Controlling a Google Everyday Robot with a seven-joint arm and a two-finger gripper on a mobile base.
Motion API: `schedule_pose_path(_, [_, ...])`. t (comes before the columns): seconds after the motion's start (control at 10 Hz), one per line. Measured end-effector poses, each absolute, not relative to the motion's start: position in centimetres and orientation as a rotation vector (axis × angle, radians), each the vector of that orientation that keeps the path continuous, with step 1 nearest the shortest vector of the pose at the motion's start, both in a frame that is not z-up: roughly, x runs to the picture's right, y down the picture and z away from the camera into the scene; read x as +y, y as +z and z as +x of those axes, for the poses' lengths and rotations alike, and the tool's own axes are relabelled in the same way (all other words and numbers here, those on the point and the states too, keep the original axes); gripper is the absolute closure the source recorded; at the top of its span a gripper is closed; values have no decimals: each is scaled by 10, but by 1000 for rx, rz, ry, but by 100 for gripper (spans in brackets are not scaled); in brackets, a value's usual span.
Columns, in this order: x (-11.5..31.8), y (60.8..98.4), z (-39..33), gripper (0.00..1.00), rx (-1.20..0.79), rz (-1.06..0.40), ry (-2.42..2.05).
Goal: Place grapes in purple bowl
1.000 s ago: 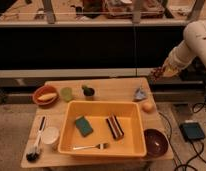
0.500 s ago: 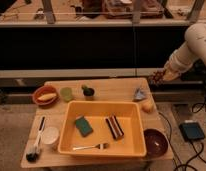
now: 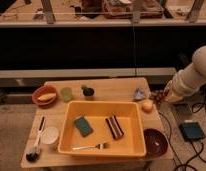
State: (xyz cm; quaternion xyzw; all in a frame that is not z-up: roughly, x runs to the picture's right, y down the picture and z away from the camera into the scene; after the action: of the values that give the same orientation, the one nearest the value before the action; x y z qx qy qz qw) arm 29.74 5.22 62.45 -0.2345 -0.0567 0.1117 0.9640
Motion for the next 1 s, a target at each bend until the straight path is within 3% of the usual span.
schedule_pose_path(0.3, [101, 624, 277, 100, -116, -532, 230])
schedule_pose_path(0.8, [104, 625, 275, 100, -118, -538, 233])
schedule_pose_path(1.0, [125, 633, 275, 100, -116, -553, 256])
